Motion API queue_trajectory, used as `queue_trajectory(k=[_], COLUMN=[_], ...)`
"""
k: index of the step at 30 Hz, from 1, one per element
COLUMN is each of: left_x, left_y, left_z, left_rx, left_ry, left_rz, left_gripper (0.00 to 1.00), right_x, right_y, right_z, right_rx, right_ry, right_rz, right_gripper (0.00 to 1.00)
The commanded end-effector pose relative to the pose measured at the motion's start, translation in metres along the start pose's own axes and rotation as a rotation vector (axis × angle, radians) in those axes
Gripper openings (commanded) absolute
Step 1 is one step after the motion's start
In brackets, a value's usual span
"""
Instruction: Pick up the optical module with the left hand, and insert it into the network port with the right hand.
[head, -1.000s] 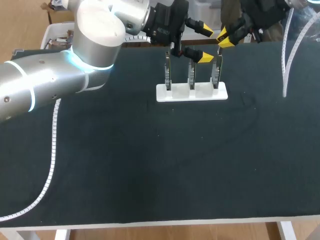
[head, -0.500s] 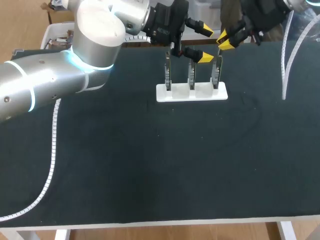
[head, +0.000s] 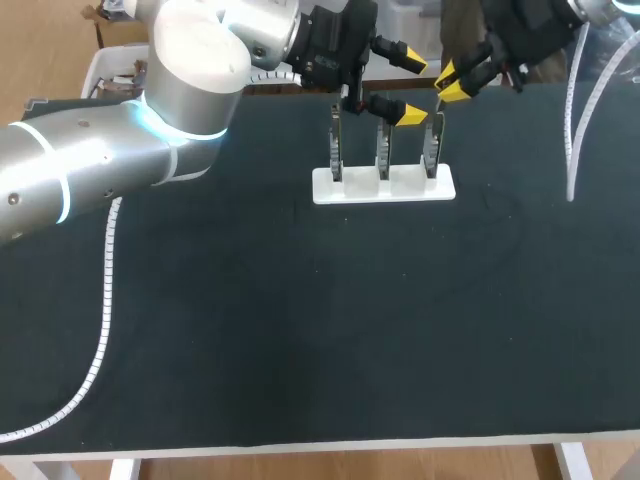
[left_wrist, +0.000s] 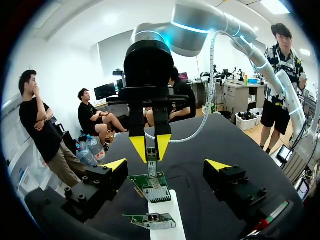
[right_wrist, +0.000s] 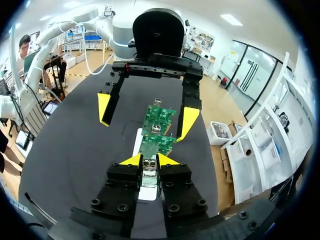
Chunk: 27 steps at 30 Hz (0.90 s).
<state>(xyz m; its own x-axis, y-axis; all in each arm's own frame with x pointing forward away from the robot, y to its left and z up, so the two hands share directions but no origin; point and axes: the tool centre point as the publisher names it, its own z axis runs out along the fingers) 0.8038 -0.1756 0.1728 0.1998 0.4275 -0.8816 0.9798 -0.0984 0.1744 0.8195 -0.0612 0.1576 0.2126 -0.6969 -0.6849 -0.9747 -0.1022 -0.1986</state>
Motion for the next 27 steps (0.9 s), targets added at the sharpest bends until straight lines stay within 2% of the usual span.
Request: queue_trajectory(k=[1,14,27], left_x=[-0.001,-0.001,-0.001], left_y=[0.0002,0.0002,0.0002], left_z=[0.0002,0.0002,0.0002], left_rx=[0.0,0.0,0.0], left_ry=[0.004,0.004,0.004], left_rz=[-0.001,-0.001,-0.001], left_gripper=[1.0,1.0,1.0], right_x=[0.0056,0.0016,0.0062], right_y=[-0.0006,-0.0035,-0.0033], right_z=[0.0067,0.0084,0.0088], right_rx=[-0.005,-0.022,-0.018], right_ry=[0.0,0.032,0.021], right_rz=[-0.001,-0.016,-0.012], right_gripper=[0.0,0.0,0.0])
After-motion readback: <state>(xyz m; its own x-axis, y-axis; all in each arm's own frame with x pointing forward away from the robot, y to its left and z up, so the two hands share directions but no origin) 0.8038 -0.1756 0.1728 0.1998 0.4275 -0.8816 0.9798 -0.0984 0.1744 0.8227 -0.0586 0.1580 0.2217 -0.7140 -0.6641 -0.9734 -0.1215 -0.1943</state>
